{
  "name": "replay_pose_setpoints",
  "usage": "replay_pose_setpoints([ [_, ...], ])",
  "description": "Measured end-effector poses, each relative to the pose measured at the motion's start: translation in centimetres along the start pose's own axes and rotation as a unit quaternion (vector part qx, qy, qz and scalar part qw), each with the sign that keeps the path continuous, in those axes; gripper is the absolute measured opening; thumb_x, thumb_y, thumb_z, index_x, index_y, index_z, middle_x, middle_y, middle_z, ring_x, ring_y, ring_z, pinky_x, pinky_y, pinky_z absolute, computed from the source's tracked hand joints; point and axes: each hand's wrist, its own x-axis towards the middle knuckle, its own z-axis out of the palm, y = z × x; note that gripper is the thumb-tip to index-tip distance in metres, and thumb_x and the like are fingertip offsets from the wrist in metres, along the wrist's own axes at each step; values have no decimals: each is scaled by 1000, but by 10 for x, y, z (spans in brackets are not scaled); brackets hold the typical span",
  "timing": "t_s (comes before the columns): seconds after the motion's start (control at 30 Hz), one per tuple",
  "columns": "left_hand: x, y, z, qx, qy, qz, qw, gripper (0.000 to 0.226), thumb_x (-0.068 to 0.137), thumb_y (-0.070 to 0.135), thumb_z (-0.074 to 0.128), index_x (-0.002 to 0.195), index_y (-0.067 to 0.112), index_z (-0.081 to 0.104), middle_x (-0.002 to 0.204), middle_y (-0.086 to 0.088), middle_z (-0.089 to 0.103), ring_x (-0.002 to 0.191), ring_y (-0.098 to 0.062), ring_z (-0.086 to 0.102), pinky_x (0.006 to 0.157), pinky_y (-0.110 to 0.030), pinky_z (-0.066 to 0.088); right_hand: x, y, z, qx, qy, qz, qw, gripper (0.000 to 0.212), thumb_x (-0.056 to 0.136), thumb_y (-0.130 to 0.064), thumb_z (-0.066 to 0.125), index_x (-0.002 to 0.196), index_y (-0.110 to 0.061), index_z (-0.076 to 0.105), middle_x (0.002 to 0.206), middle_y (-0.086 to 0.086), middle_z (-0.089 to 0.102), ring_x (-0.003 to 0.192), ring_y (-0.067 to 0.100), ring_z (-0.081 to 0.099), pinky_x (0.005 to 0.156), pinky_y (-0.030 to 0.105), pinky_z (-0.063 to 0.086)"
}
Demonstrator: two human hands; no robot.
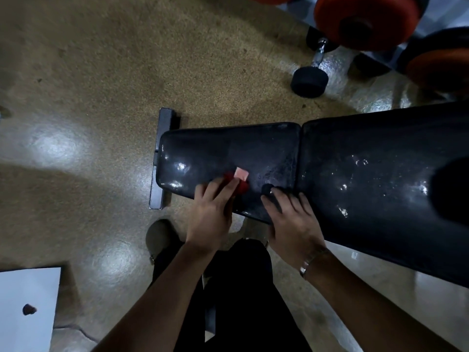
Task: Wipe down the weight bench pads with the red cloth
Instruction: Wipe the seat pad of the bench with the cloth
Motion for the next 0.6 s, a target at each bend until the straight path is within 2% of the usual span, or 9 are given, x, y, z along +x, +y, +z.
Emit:
replay_pose_setpoints([
  [0.07, -17, -14, -3, -3, -40, 46, 998, 54, 85, 3, 75, 136, 19, 66, 136, -7, 62, 110, -36, 56, 93, -46, 52, -2, 4, 0, -3, -11, -6, 1000, 64, 76, -31, 68, 138, -15, 58, 147, 12, 51, 129, 32, 54, 114, 58, 36],
  [0.13, -29, -30, -11, 7, -70, 59, 996, 61, 80, 1, 78, 136, 21, 66, 140, -5, 60, 115, -37, 56, 97, -47, 52, -3, 7, 0, -3, -21, -15, 1000, 66, 79, -35, 60, 141, -16, 54, 150, 11, 48, 131, 31, 53, 116, 58, 33],
  [0.2, -30, -39, -16, 13, -63, 32, 997, 59, 80, 3, 80, 134, 22, 67, 138, -5, 61, 116, -36, 57, 95, -46, 54, -5, 7, 0, 12, -30, -17, 999, 70, 79, -40, 46, 145, -16, 50, 154, 10, 44, 134, 30, 50, 119, 57, 30],
  [0.27, -21, -35, -15, 10, -28, -6, 1000, 45, 90, 12, 74, 133, 21, 67, 131, -7, 64, 110, -36, 59, 91, -49, 55, -5, 6, 0, 26, -36, -15, 999, 74, 77, -43, 37, 146, -17, 48, 155, 9, 42, 136, 31, 47, 120, 57, 27],
  [0.33, -7, -16, -11, 7, 3, -55, 998, 39, 96, 19, 65, 136, 19, 65, 130, -10, 63, 108, -36, 58, 92, -48, 53, -4, 4, 0, 34, -40, -11, 999, 72, 79, -39, 52, 147, -17, 47, 156, 9, 40, 139, 31, 44, 121, 57, 24],
  [0.4, 7, 6, -5, -1, 17, -87, 996, 39, 99, 17, 63, 137, 17, 64, 133, -12, 60, 110, -37, 56, 92, -46, 52, -3, 1, 1, 43, -43, -3, 998, 74, 77, -31, 66, 147, -18, 46, 157, 8, 40, 141, 32, 42, 122, 56, 22],
  [0.5, 7, 19, 2, 3, -12, -41, 999, 42, 95, 13, 69, 137, 18, 65, 132, -12, 59, 108, -35, 55, 85, -43, 55, -2, 0, -1, 47, -39, 7, 998, 73, 77, -28, 67, 146, -18, 47, 156, 7, 41, 141, 31, 41, 121, 56, 24],
  [0.6, -12, -7, -4, 7, -34, 9, 999, 45, 89, 8, 75, 132, 20, 69, 126, -10, 62, 106, -35, 58, 84, -46, 57, -1, 2, -3, 44, -47, 3, 998, 73, 79, -30, 65, 148, -19, 45, 158, 7, 39, 143, 31, 40, 122, 55, 22],
])
